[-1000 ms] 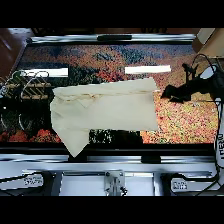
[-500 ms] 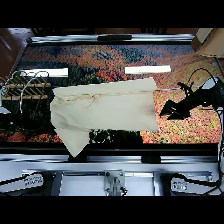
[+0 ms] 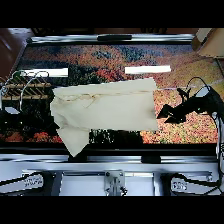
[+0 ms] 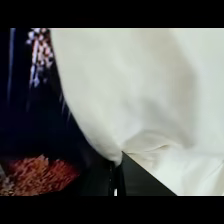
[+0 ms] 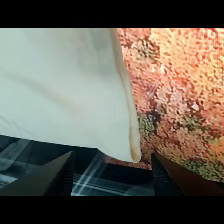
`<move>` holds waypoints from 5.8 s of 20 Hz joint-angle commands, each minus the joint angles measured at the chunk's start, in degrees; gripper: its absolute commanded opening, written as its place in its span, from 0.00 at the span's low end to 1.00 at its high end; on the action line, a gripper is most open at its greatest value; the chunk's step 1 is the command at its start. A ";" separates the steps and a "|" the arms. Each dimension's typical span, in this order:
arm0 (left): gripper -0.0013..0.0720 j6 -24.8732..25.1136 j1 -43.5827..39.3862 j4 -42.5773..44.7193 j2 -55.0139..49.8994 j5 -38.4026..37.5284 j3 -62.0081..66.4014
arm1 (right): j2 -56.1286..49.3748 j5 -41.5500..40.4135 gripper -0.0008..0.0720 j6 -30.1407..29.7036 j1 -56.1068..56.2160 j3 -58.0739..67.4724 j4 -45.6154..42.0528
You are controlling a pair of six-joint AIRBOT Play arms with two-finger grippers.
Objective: Fold the shirts.
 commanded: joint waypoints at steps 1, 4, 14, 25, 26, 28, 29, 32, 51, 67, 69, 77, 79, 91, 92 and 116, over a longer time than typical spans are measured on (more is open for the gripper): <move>0.06 -0.11 -0.70 -0.85 -0.09 0.31 -0.07 | 0.00 -5.57 0.80 0.11 0.02 -5.81 -0.04; 0.06 -0.11 -0.70 -1.79 -0.09 -0.09 -0.07 | 0.00 -9.44 0.80 -0.68 0.04 -9.51 3.37; 0.06 -0.04 -0.70 -3.98 -0.04 -0.76 0.55 | -0.76 -11.41 0.53 -2.84 5.68 -10.93 7.37; 0.06 0.39 -0.70 -6.29 25.31 2.62 48.15 | 24.39 -20.02 0.10 -15.89 5.97 28.15 5.51; 0.06 -0.48 -0.68 -6.14 27.91 4.63 54.99 | 28.04 -24.46 0.10 -15.87 5.97 32.28 4.37; 0.06 -2.21 -0.68 -4.37 32.30 8.11 64.26 | 35.19 -31.10 0.10 -15.78 5.97 37.16 1.97; 0.06 -3.85 -0.68 -2.82 34.64 9.07 67.21 | 38.23 -31.52 0.10 -15.65 5.97 38.23 1.46; 0.06 -10.99 -0.70 1.57 41.51 8.31 68.72 | 45.72 -27.69 0.10 -11.74 5.97 38.58 -0.22; 0.06 -7.32 -1.92 6.29 33.77 -2.10 18.12 | 22.75 -10.78 0.10 -0.48 5.99 8.61 -14.23; 0.06 -0.24 -17.05 6.12 -9.94 20.94 28.94 | -6.99 -51.43 0.10 0.42 11.32 8.41 -5.62; 0.06 -0.70 -15.93 8.96 -8.50 7.30 29.38 | -4.48 -37.90 0.10 0.44 9.66 8.41 -7.34; 0.06 -5.16 -15.15 9.27 -8.66 -4.57 22.71 | -4.35 -15.30 0.10 1.70 6.97 8.28 -11.78; 0.06 -5.27 -14.97 9.22 -8.92 -4.15 21.97 | -4.83 -15.56 0.10 2.21 7.10 8.28 -11.80; 0.70 -9.57 -6.71 9.18 4.02 -21.57 14.14 | 6.40 6.73 0.63 -2.54 -0.28 9.73 -21.92; 0.69 -9.73 -6.34 8.92 8.20 -19.37 7.87 | 8.17 6.71 0.63 -2.54 -3.06 8.48 -18.64; 0.06 -7.80 -18.64 0.07 19.52 -0.07 -23.12 | 11.80 6.14 0.93 -10.93 -9.03 -18.27 -12.35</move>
